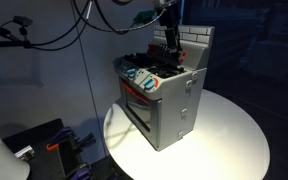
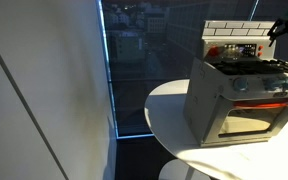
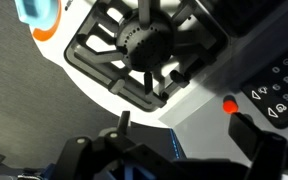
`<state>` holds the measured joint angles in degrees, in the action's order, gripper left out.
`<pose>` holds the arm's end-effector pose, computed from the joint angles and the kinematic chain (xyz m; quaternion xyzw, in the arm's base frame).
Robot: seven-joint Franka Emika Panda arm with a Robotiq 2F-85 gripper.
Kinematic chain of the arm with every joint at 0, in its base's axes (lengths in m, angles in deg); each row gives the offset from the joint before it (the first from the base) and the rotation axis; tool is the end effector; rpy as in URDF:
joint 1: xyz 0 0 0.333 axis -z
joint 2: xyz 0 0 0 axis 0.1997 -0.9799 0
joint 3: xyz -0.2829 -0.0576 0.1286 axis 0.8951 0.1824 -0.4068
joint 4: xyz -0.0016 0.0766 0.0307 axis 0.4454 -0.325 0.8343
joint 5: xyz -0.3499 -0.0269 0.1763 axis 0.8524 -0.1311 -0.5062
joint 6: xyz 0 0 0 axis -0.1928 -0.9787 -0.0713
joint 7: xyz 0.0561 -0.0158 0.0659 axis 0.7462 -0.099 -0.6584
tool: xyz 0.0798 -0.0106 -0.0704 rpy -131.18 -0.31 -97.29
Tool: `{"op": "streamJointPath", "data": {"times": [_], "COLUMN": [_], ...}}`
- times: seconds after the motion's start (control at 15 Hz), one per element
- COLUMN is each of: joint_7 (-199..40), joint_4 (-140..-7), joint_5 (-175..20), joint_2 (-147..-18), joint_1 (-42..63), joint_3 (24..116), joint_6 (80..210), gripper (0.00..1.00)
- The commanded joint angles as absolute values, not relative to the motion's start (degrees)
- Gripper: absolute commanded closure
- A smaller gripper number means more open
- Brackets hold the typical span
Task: Press the top right orange button on the stove
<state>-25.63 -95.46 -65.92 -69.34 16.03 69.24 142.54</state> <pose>0.5840 -0.0846 0.4547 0.8631 -0.4798 0.1520 0.0416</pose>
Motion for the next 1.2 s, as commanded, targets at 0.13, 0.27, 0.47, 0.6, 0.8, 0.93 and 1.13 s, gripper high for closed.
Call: {"op": "streamJointPath", "data": {"times": [0.13, 0.27, 0.47, 0.6, 0.8, 0.93, 1.13], "joint_7": [-24.4, -24.5, -24.5, -24.6, -24.7, -24.8, -24.8], "joint_4": [-92.6, -92.3, -92.0, -91.6, -91.0, -90.4, -90.1], "joint_5": [-65.3, -65.4, -65.5, -65.7, -65.8, -65.8, -65.8], "joint_2": [-70.8, -71.1, -71.7, -72.2, -72.7, -73.2, -73.5], "joint_1": [15.1, 15.1, 15.0, 15.0, 15.0, 14.9, 14.7], "joint_3": [69.9, 70.0, 70.1, 70.3, 70.4, 70.5, 70.5], "joint_6": [139.1, 138.8, 138.8, 139.1, 139.0, 139.0, 138.9], "gripper": [0.00, 0.00, 0.00, 0.00, 0.00, 0.00, 0.00]}}
